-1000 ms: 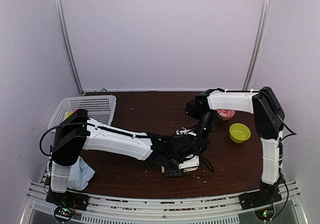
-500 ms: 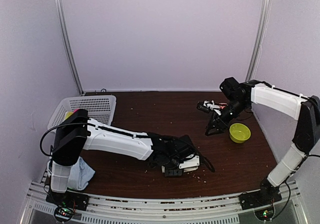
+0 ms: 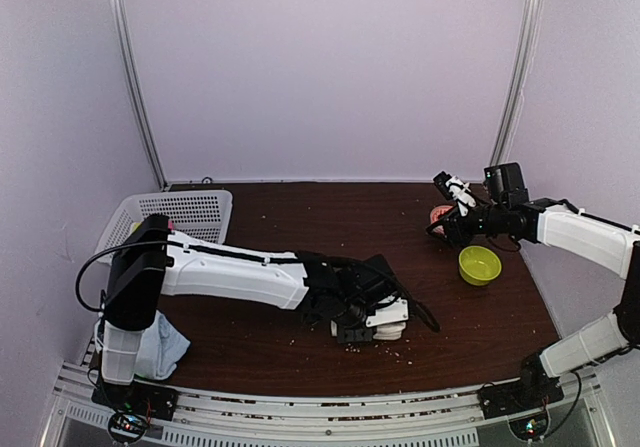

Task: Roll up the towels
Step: Roll the towel at the center of the board, then place the towel in the bin.

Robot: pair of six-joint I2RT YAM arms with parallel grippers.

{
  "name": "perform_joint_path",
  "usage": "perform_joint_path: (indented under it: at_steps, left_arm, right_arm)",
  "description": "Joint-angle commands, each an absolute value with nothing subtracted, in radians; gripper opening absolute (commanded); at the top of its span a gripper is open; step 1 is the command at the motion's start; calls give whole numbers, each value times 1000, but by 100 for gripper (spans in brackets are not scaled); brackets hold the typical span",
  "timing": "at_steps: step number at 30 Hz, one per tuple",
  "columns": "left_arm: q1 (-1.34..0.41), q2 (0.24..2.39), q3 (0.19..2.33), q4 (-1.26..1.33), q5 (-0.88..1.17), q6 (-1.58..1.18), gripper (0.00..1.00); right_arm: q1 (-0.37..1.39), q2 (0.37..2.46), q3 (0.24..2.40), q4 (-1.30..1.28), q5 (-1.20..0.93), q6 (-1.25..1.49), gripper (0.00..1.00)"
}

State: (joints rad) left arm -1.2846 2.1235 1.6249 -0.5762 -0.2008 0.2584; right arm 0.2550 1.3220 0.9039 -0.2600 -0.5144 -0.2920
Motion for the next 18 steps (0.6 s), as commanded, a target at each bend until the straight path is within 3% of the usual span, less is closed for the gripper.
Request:
perform_joint_path:
  at_steps: [1,10,18]
  left_arm:
    - [-1251,2045,1721,-617,-171,201,0]
    - [-1100,1920,1769,-714,-210,48,0]
    - [-862,1797,1715,-799,-479,-57,0]
  right_arm:
    - [246,1299,903,-202,-507,-257,52]
    - [244,1300,912,-220,-531,-262,52]
    - [244,1303,916,-237,-556,-272,52]
